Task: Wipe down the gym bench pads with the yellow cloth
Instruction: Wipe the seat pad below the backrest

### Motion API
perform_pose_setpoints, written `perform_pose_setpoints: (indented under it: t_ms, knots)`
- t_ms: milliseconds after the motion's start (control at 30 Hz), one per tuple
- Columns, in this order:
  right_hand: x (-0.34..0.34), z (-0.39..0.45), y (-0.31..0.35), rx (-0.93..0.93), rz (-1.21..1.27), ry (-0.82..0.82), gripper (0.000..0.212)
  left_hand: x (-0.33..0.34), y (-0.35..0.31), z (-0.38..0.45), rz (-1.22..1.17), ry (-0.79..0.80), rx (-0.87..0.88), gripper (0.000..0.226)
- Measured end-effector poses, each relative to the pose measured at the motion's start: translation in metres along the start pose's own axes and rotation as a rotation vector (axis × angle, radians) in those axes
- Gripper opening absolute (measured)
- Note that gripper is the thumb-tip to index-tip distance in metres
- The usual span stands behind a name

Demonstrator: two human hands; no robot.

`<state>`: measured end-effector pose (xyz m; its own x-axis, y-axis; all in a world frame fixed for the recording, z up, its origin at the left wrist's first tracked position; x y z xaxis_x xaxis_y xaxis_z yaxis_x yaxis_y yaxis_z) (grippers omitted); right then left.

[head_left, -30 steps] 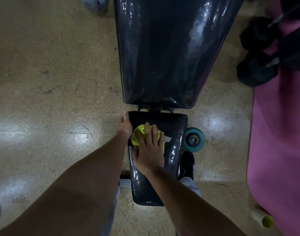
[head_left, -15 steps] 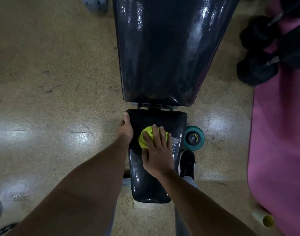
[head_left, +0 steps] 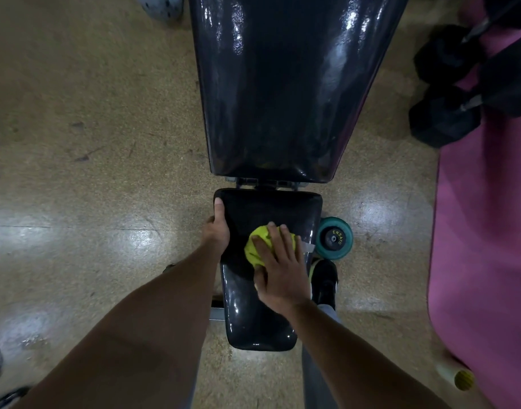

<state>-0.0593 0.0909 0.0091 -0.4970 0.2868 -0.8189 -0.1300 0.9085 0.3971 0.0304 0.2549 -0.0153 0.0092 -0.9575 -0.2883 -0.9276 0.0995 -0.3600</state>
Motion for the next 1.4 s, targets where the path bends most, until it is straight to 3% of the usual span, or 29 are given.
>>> perform_pose_setpoints:
  t_ms: [133,200,400,600,833,1067,1400]
  knots:
    - [-0.006,0.014,-0.017,0.243,0.058,-0.078,0.063,0.001,0.001,-0.001,0.005,-0.025,-0.001,0.086]
    - [-0.008,0.023,-0.009,0.277,0.063,-0.081,0.064,0.003,0.000,-0.002,-0.001,-0.026,-0.003,0.085]
    - [-0.001,-0.001,-0.001,0.060,-0.013,-0.009,0.062,0.002,-0.001,-0.004,-0.038,-0.022,-0.001,0.082]
    - [-0.003,0.016,-0.010,0.256,0.060,-0.084,0.063,0.004,0.004,-0.001,-0.060,-0.044,-0.011,0.084]
    - [0.001,-0.004,-0.012,0.094,0.029,-0.040,0.062,0.005,0.011,-0.006,-0.134,-0.050,0.020,0.075]
    - [-0.010,0.025,-0.007,0.183,0.073,-0.097,0.062,0.006,0.017,-0.009,-0.159,-0.046,0.040,0.078]
    - [0.002,-0.011,-0.015,0.105,0.085,-0.107,0.061,0.005,0.016,-0.014,-0.116,-0.039,0.078,0.071]
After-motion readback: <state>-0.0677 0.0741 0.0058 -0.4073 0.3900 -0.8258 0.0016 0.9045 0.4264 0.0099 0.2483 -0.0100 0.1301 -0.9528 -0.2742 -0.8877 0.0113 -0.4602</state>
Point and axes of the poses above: each hand's wrist, its own z-axis towards the middle knuckle, its own x-axis out of the palm, y = z × x, the point moved 1 cm from there along z, towards the middle knuckle, and after that the axes turned 7 degrees about y, right-handed, at the moved point
